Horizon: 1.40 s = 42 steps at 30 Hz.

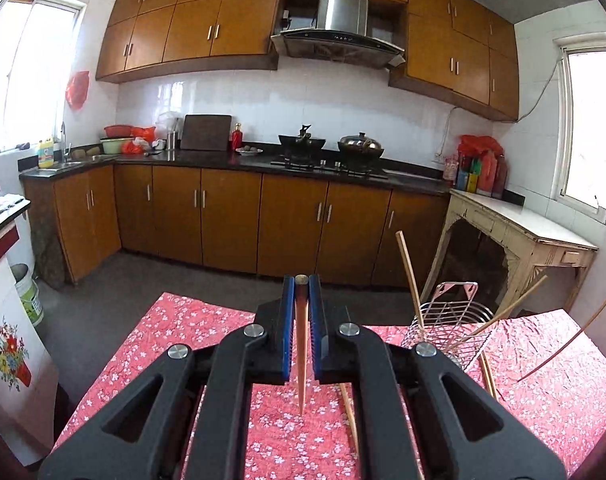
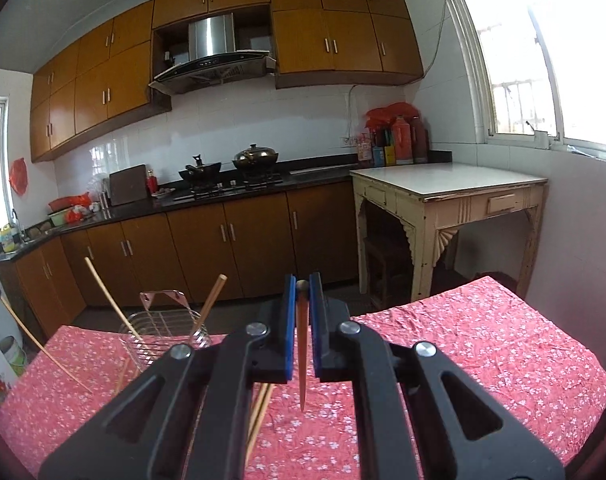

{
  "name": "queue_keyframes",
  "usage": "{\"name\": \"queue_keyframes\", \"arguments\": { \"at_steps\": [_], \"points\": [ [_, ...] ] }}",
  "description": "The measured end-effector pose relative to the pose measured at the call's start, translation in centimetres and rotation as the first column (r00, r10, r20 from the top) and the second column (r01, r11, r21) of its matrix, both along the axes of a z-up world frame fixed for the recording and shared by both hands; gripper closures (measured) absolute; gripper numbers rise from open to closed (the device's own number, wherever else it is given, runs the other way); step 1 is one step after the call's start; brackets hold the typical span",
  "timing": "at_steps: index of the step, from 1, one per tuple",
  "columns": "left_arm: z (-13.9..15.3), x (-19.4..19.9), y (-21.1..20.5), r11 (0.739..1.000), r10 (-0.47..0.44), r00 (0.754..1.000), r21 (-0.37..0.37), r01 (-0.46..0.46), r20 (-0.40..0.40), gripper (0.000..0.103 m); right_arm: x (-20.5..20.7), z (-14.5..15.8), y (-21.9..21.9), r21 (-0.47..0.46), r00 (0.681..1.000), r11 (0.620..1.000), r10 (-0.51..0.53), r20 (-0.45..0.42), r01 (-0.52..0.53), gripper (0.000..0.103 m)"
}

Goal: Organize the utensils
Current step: 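Carry both chopsticks to the wire holder and open both tools to release them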

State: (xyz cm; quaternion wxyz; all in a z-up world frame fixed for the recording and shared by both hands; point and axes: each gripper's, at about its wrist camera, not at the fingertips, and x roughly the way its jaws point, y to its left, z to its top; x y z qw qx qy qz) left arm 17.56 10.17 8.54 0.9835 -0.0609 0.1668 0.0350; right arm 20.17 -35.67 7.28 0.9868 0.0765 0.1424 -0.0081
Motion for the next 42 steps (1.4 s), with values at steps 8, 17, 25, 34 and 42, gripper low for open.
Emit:
{"name": "queue_keyframes", "arguments": {
  "at_steps": [8, 17, 25, 34, 42],
  "points": [
    [2.5, -0.2, -1.2, 0.997, -0.065, 0.997, -0.034, 0.066, 0.042, 0.096, -1.1, 4.0, 1.5, 0.076, 0.988, 0.985, 0.152, 0.025, -0.154, 0.095],
    [7.6, 1.0, -4.5, 0.985, -0.125, 0.982, -0.097, 0.14, 0.144, 0.096, -0.8, 9.3, 4.8, 0.086, 0.964, 0.966, 0.232, 0.133, -0.244, 0.095],
    [10.7, 3.8, -9.2, 0.99, -0.11, 0.959, -0.061, 0.13, 0.26, 0.096, 4.3, 10.2, 8.3, 0.039, 0.961, 0.972, 0.223, 0.163, -0.232, 0.095],
    [7.5, 9.4, -11.4, 0.993, -0.07, 0.971, -0.076, 0.09, 0.228, 0.096, 9.8, 6.6, 8.9, 0.079, 0.965, 0.963, 0.252, 0.065, -0.257, 0.095],
    [4.6, 12.1, -11.0, 0.994, -0.053, 0.986, -0.087, 0.068, 0.155, 0.096, 13.1, 3.4, 9.0, 0.137, 0.958, 0.95, 0.286, -0.028, -0.28, 0.095]
  ]
}}
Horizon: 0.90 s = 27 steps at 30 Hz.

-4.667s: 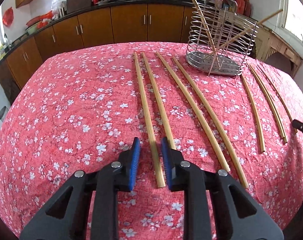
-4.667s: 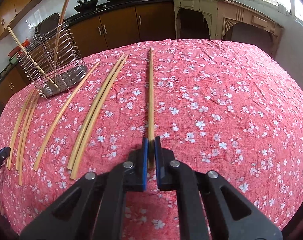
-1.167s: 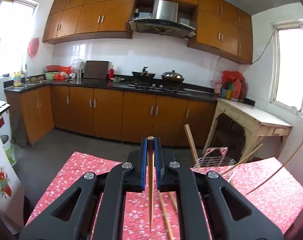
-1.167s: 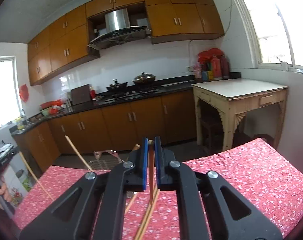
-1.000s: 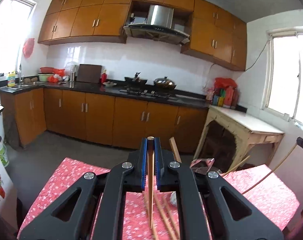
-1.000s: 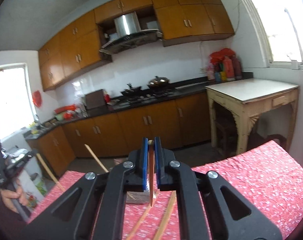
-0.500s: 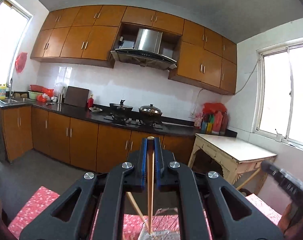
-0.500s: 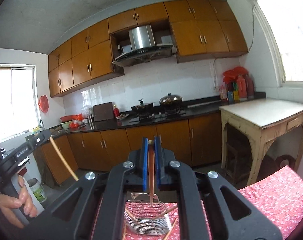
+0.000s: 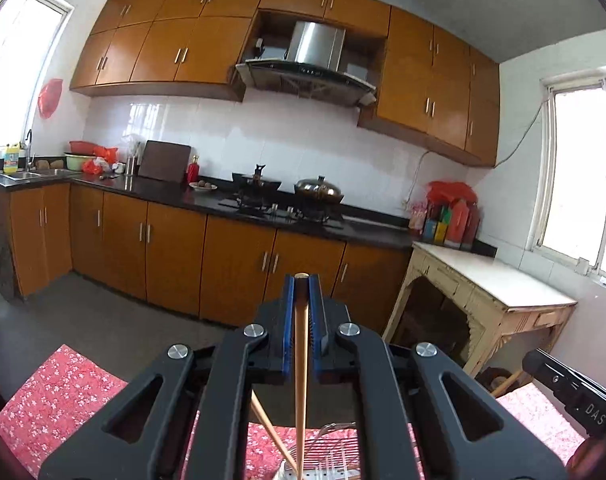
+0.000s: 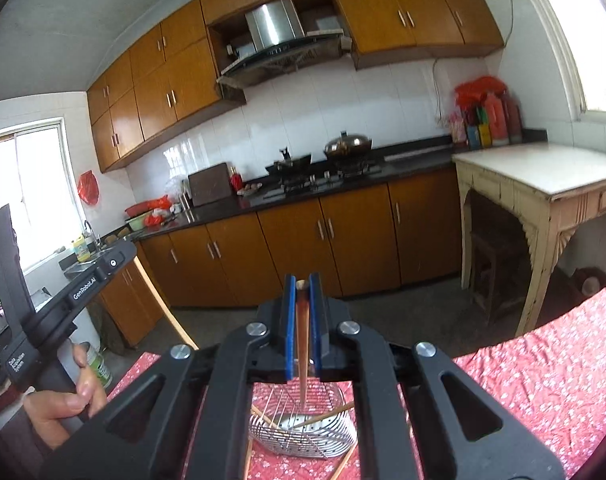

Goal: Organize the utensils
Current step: 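Carry both chopsticks to the wire holder and open both tools to release them, then return to the table and close the right tool on a chopstick while the left tool approaches another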

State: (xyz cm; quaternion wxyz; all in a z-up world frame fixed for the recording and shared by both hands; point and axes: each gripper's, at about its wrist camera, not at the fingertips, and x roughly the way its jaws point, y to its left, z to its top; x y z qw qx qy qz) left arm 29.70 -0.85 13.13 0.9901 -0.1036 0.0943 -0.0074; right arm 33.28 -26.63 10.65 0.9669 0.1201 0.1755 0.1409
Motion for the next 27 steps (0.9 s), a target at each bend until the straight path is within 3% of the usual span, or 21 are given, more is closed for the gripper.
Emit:
{"name": "queue_keyframes", "arguments": {
  "at_steps": [5, 7, 8, 9, 11, 17, 20, 24, 27],
  "points": [
    [-1.0, 0.7, 0.3, 1.0, -0.011, 0.999, 0.0, 0.011, -0.052, 0.095, 1.3, -1.7, 0.2, -0.019, 0.998, 1.0, -0.02, -0.053, 0.019, 0.094],
    [-1.0, 0.4, 0.8, 1.0, -0.012, 0.998, -0.004, 0.012, -0.06, 0.094, 1.1, -2.0, -0.1, -0.04, 0.997, 0.998, -0.054, -0.051, 0.052, 0.077],
    [-0.9, 0.2, 1.1, 1.0, -0.006, 0.998, 0.001, 0.006, -0.062, 0.089, 0.7, -2.0, -0.3, -0.04, 0.997, 0.997, -0.072, -0.042, 0.07, 0.06],
    [-0.8, 0.1, 1.4, 1.0, 0.004, 0.998, 0.007, -0.004, -0.062, 0.084, 0.2, -1.9, -0.8, -0.037, 0.996, 0.995, -0.09, -0.029, 0.088, 0.055],
    [-0.5, -0.8, 2.4, 1.0, 0.028, 0.998, 0.003, -0.027, -0.061, 0.064, -0.5, -1.8, -1.7, -0.033, 0.993, 0.993, -0.112, -0.022, 0.111, 0.055],
    [-0.5, -3.1, 4.4, 0.998, 0.06, 0.995, 0.016, -0.059, -0.076, 0.061, -3.2, -2.3, -5.3, -0.033, 0.979, 0.979, -0.2, -0.034, 0.199, 0.055],
    [-1.9, -5.0, 5.5, 0.997, 0.074, 0.992, 0.04, -0.07, -0.1, 0.058, -4.7, -3.9, -6.8, -0.053, 0.97, 0.971, -0.235, -0.069, 0.232, 0.055],
    [-4.8, -6.6, 6.6, 0.995, 0.078, 0.981, 0.067, -0.067, -0.18, 0.057, -6.5, -7.8, -8.1, -0.093, 0.953, 0.963, -0.265, -0.145, 0.253, 0.055],
    [-8.5, -8.5, 7.7, 0.997, 0.063, 0.963, 0.062, -0.048, -0.263, 0.05, -7.8, -12.6, -7.8, -0.125, 0.937, 0.966, -0.25, -0.245, 0.225, 0.058]
  ]
}}
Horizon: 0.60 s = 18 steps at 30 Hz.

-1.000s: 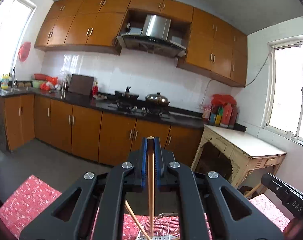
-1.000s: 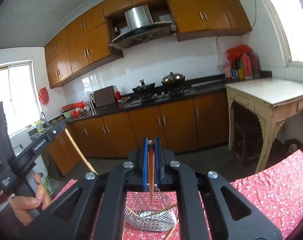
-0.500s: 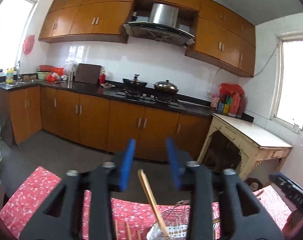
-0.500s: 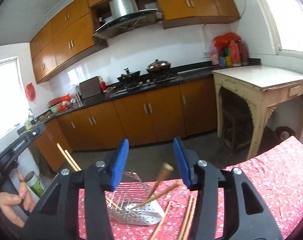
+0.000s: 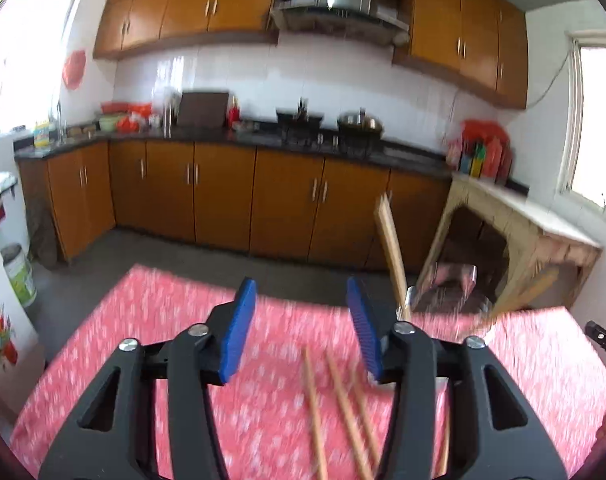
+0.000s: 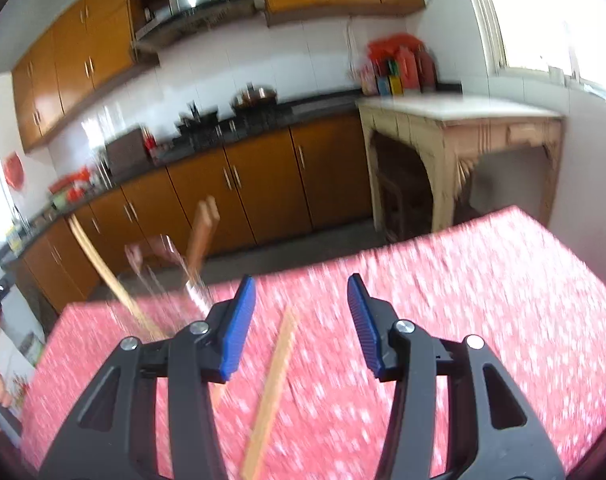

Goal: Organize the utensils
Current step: 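Return to the table and close the right tool on a chopstick while the left tool approaches another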

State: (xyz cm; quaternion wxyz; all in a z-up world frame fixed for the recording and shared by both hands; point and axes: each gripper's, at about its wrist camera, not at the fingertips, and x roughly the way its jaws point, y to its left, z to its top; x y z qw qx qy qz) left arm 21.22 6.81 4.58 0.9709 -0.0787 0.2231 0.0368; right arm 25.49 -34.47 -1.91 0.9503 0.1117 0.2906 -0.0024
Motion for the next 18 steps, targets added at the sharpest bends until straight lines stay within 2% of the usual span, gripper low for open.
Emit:
{"name": "queue_keyframes", "arguments": {
  "at_steps": [3, 6, 9, 13, 18],
  "points": [
    [-3.8, -1.7, 0.0, 1.0, -0.023, 0.996, 0.007, 0.023, -0.084, 0.048, -0.9, -4.4, 1.4, 0.002, 0.993, 0.998, 0.061, -0.103, -0.062, 0.071],
    [-8.0, -3.2, -0.5, 0.998, -0.041, 0.983, 0.035, 0.048, -0.178, 0.048, -1.8, -9.0, 3.7, 0.015, 0.968, 0.99, 0.139, -0.21, -0.139, 0.08],
    [-10.7, -4.2, -1.0, 0.997, -0.056, 0.969, 0.038, 0.067, -0.242, 0.048, -2.2, -11.7, 5.3, 0.035, 0.949, 0.984, 0.175, -0.263, -0.172, 0.082],
    [-12.8, -4.9, -1.6, 0.995, -0.072, 0.955, 0.048, 0.09, -0.287, 0.048, -2.2, -13.1, 6.5, 0.047, 0.942, 0.984, 0.179, -0.285, -0.173, 0.082],
    [-13.3, -5.0, -2.3, 0.993, -0.092, 0.951, 0.046, 0.11, -0.295, 0.048, -1.2, -13.1, 7.8, 0.008, 0.942, 0.984, 0.174, -0.287, -0.179, 0.083]
  ]
}}
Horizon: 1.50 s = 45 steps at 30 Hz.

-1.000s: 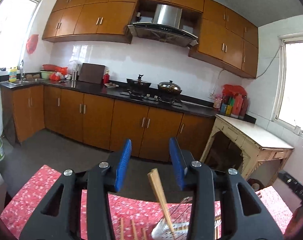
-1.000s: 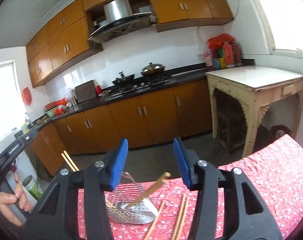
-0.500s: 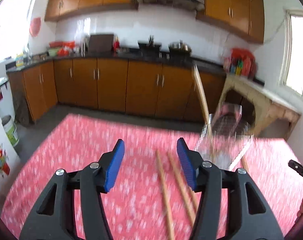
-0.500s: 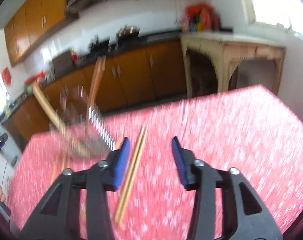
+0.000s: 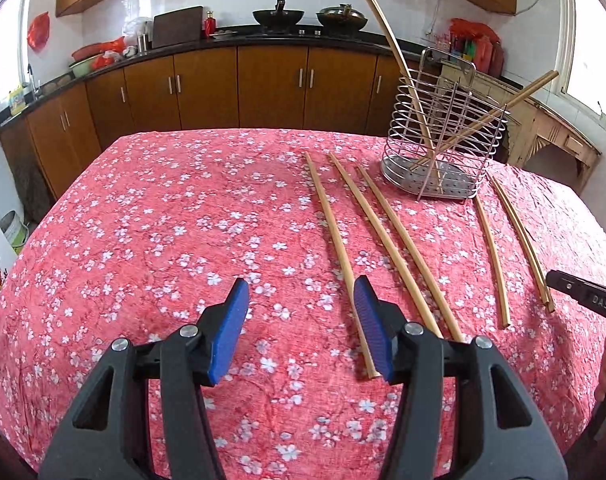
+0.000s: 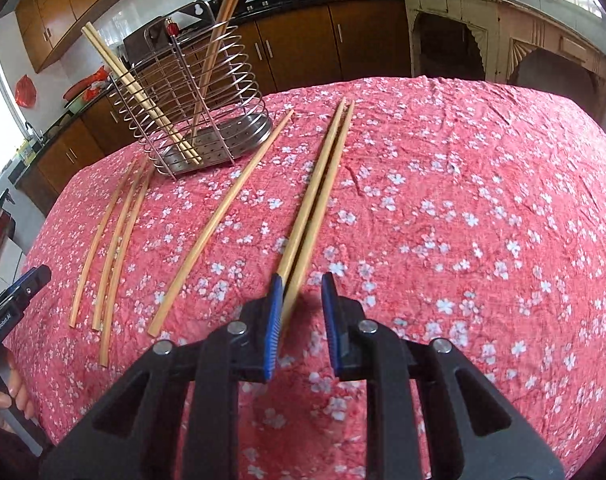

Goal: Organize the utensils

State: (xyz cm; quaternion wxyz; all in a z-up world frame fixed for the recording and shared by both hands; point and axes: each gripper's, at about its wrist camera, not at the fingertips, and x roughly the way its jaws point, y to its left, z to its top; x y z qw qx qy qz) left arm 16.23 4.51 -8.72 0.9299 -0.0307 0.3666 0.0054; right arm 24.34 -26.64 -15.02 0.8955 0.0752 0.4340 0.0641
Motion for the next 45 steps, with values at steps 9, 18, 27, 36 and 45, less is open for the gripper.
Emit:
{"name": "queue_keyframes", "arguments": {
  "at_steps": [9, 18, 27, 36, 45],
  "points": [
    [-0.7, 0.8, -1.2, 1.0, -0.02, 0.999, 0.007, 0.021, -0.046, 0.048, 1.2, 0.0, 0.4, -0.104, 1.0, 0.994, -0.018, 0.004, 0.019, 0.093],
    [-1.5, 2.1, -2.6, 0.999, -0.048, 0.994, 0.018, 0.05, -0.101, 0.054, 2.9, -0.3, -4.1, -0.103, 0.984, 0.978, -0.179, 0.013, 0.18, 0.095],
    [-2.4, 5.0, -1.4, 0.999, -0.038, 0.987, 0.013, 0.04, -0.156, 0.096, 3.7, -0.4, -6.5, -0.099, 0.983, 0.978, -0.181, 0.019, 0.182, 0.095],
    [-2.5, 8.3, 2.2, 1.0, -0.002, 0.991, 0.028, 0.006, -0.137, 0.096, 5.3, -0.5, -8.3, -0.103, 0.979, 0.974, -0.202, 0.026, 0.203, 0.095],
    [-2.4, 4.9, 2.1, 0.999, -0.044, 0.99, 0.014, 0.046, -0.132, 0.079, 3.3, -0.5, -7.3, -0.133, 0.985, 0.976, -0.17, 0.035, 0.173, 0.093]
  ]
}}
